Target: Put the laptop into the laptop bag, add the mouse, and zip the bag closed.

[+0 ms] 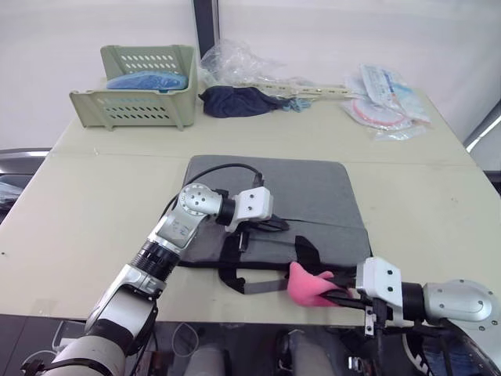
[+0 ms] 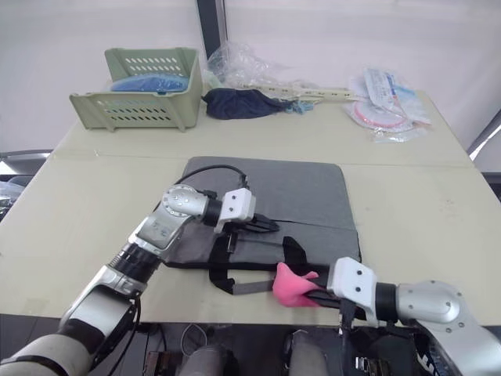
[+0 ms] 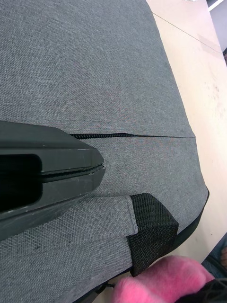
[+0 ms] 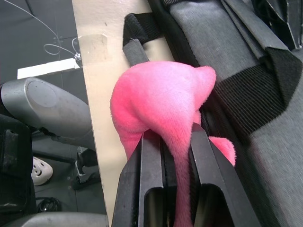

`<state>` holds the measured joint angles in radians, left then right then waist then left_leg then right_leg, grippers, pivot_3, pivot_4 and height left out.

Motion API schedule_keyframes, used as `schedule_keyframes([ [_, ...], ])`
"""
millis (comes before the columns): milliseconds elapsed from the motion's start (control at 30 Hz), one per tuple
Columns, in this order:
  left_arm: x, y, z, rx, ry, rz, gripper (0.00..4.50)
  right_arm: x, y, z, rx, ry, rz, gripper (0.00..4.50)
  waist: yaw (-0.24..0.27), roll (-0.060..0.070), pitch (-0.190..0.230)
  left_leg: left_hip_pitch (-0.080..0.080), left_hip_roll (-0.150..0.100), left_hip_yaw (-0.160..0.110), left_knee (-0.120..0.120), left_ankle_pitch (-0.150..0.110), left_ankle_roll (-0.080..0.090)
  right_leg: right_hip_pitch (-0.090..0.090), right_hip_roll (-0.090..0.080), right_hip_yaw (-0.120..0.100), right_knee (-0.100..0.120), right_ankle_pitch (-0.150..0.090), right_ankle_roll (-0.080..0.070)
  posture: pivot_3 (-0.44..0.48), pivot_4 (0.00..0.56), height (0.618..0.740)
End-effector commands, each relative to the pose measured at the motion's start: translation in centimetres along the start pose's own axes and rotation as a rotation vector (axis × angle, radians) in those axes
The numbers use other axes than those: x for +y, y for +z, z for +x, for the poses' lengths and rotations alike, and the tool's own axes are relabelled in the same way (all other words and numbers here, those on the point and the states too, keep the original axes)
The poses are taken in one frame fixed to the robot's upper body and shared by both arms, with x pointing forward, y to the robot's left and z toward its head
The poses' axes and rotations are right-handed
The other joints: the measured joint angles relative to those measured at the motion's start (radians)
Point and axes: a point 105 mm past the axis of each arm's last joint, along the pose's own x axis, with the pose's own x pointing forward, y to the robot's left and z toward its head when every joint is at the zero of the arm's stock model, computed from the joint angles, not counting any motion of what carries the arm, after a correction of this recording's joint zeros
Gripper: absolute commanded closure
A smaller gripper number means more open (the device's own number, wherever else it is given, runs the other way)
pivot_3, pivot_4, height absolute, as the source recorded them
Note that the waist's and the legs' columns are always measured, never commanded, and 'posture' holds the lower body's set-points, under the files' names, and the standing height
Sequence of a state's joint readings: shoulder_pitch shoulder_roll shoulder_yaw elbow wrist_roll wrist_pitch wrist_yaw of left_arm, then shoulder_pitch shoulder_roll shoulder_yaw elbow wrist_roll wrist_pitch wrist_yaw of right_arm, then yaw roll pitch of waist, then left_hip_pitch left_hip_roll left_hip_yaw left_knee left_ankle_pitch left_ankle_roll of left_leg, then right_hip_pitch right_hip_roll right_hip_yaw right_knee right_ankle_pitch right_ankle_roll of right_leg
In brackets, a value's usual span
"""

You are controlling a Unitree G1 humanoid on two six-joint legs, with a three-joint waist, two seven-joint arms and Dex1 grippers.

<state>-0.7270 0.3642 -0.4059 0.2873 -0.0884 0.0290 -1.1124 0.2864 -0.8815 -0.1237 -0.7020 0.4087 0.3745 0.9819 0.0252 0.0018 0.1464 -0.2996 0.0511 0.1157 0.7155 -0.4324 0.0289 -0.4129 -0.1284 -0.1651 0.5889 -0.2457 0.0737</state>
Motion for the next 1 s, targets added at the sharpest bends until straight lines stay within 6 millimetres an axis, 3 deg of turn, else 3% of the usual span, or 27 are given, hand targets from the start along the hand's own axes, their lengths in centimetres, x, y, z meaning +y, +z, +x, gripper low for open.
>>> schedule_keyframes([
  [33,-3.0,-7.4,-0.9,0.266,-0.058,-0.179,4.50,0.0,0.6,-1.0,-0.026,-0.009,0.013,4.48,-0.001,0.000,0.000,0.000,0.000,0.000,0.000,0.000,0.000,0.000,0.000,0.000,0.000,0.000,0.000,0.000,0.150,0.740],
  [367,-3.2,-7.4,-0.7,0.257,-0.058,-0.176,4.50,-0.9,0.7,-4.7,-0.108,-0.180,0.229,4.48,0.000,0.002,-0.001,0.000,0.000,0.000,-0.001,-0.003,0.005,0.000,-0.001,0.000,0.000,0.000,0.000,0.000,0.150,0.740],
  [733,-3.0,-7.3,-0.6,0.246,-0.050,-0.166,4.50,-0.7,-1.6,-7.9,-0.085,-0.348,0.407,4.48,0.002,0.009,-0.001,0.000,0.000,0.000,-0.002,-0.006,0.007,-0.001,-0.003,0.000,-0.003,0.000,0.001,0.000,0.150,0.740],
  [1000,-2.8,-7.3,-0.5,0.249,-0.054,-0.157,4.50,-2.5,-2.9,-11.6,-0.166,-0.526,0.577,4.48,0.002,0.012,0.001,0.000,-0.001,0.000,-0.002,-0.007,0.008,-0.003,-0.004,0.001,-0.004,0.001,0.001,0.000,0.150,0.740],
])
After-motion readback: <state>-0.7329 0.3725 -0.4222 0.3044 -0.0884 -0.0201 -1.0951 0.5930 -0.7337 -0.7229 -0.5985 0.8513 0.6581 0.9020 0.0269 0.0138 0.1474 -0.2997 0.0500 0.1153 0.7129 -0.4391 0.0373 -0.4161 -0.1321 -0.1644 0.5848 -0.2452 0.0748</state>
